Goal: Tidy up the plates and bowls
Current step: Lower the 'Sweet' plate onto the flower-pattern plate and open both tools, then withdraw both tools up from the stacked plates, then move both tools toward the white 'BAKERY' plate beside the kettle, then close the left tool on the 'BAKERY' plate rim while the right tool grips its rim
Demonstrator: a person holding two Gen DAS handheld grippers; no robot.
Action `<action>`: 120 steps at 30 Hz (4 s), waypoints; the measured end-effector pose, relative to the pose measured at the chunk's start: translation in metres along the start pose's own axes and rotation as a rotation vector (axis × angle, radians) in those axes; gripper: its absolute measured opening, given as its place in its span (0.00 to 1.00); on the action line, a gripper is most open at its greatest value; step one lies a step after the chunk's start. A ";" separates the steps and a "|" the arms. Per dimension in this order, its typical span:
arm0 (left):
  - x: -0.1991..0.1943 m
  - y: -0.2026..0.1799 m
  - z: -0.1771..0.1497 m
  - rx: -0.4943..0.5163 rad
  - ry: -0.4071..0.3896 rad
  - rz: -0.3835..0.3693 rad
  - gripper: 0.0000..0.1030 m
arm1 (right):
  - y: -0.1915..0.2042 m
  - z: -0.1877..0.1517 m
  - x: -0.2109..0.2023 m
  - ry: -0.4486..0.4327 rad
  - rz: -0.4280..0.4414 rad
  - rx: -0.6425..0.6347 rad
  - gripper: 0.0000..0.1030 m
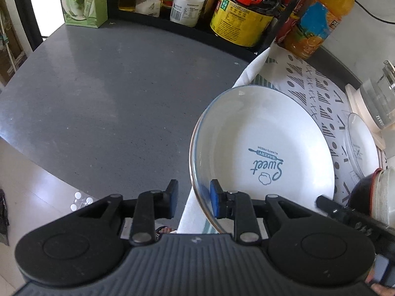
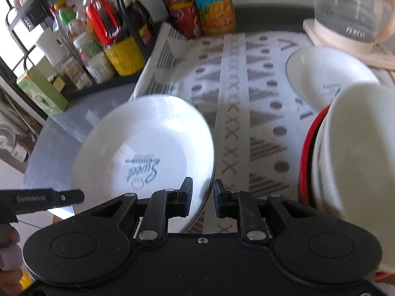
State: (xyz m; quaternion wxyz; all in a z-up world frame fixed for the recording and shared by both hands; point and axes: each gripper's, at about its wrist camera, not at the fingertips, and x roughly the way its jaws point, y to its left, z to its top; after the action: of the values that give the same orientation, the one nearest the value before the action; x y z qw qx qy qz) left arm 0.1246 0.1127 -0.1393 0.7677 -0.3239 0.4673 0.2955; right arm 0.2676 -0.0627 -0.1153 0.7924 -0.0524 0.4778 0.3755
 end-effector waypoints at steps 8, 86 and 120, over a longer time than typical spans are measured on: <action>-0.014 -0.012 0.006 0.016 -0.039 0.028 0.38 | -0.008 0.010 -0.035 -0.113 0.090 0.001 0.66; -0.007 -0.277 0.043 0.353 -0.152 -0.203 0.99 | -0.211 0.072 -0.093 -0.256 -0.094 0.281 0.87; 0.151 -0.313 0.082 0.310 0.246 -0.238 0.27 | -0.277 0.114 0.034 0.200 -0.040 0.520 0.27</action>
State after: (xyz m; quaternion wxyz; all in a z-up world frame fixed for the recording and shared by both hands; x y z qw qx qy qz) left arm 0.4636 0.0064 -0.1786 0.7749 -0.2885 0.5558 0.0855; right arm 0.5368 -0.1917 -0.1573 0.7354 0.1063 0.6329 0.2175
